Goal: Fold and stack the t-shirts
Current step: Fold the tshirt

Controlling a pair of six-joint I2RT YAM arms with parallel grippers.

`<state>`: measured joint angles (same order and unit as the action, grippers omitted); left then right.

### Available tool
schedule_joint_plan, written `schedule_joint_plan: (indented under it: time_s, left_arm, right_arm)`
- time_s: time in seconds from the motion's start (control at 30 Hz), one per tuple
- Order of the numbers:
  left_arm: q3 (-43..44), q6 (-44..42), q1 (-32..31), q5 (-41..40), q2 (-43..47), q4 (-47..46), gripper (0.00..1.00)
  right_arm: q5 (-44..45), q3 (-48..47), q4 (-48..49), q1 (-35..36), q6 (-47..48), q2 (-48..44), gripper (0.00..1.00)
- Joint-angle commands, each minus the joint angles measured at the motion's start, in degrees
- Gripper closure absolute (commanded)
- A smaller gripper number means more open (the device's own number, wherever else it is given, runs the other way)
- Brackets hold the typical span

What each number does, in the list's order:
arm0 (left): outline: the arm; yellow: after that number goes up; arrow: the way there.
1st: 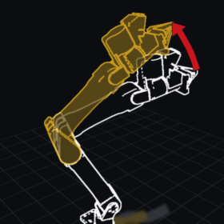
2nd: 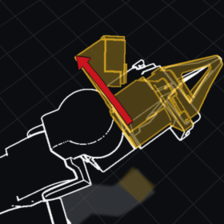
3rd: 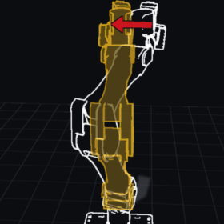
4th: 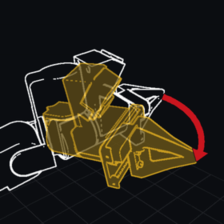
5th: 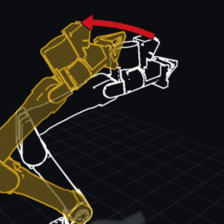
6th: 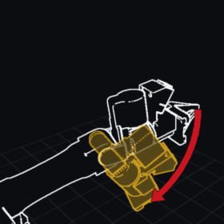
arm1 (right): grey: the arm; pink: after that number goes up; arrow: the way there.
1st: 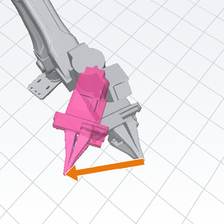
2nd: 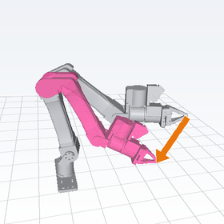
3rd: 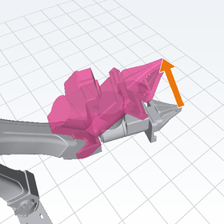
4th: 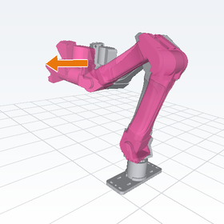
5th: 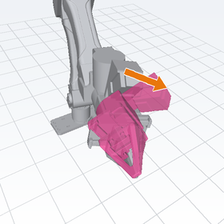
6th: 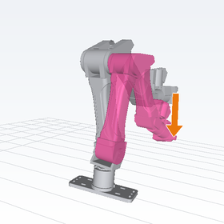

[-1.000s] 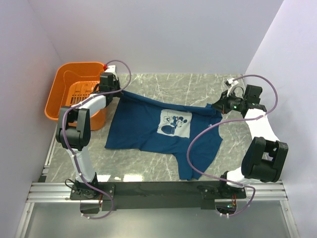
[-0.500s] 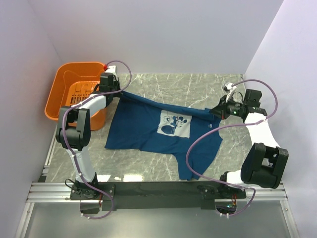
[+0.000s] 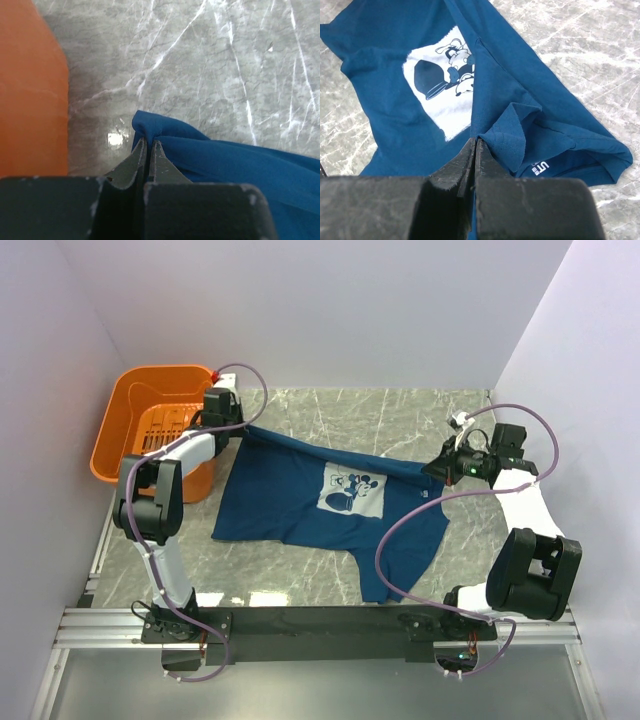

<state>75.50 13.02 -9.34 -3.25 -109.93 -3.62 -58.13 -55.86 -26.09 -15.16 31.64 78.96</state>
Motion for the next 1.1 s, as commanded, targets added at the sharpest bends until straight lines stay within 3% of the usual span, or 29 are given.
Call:
schedule_joint_plan:
  time_s: [0.0,0.07,0.1,0.2,0.33,0.53,0.9,1.0,1.07]
  left_arm:
    - [-0.53,-1.85,-0.5,-2.55,4.37,-1.13,0.91]
    - [-0.71,-2.12,-0.85,-3.78,5.51,-0.87,0.77]
    - [-0.97,-2.2,-1.03,-3.87,6.12,-1.13,0.65]
    - [-2.38,-2.12,-1.73,-3.7,9.55,-2.18,0.52]
    - [-3.96,-1.42,-2.17,-0.98,13.33,-3.24,0.45]
    - [-4.84,-1.85,-2.43,4.2,17.98,-2.62,0.43]
    - [-11.86,-0.45,-2.43,3.42,28.45,-0.52,0.38]
    - [-14.85,1.39,-2.35,0.7,32.84,-0.34,0.33]
    - [-16.96,2.01,-2.35,0.35,36.09,0.18,0.3]
  right_arm:
    - [-0.41,0.57,0.16,-0.05,0.88,-2.32,1.0]
    - [-0.06,0.92,0.16,-0.14,0.88,-2.23,1.0]
    - [0.47,0.92,0.25,-0.14,0.97,-2.06,1.0]
    - [0.82,1.36,0.33,-0.13,0.97,-1.79,1.0]
    - [1.61,1.28,0.6,-0.05,0.53,-0.91,1.0]
    - [1.35,0.75,0.42,0.13,0.53,0.76,1.0]
    - [4.6,1.71,-2.65,1.8,5.53,0.67,1.0]
    - [6.62,2.59,-4.5,2.32,8.35,0.41,0.96]
    - [8.81,2.51,-7.48,2.76,11.15,0.49,0.86]
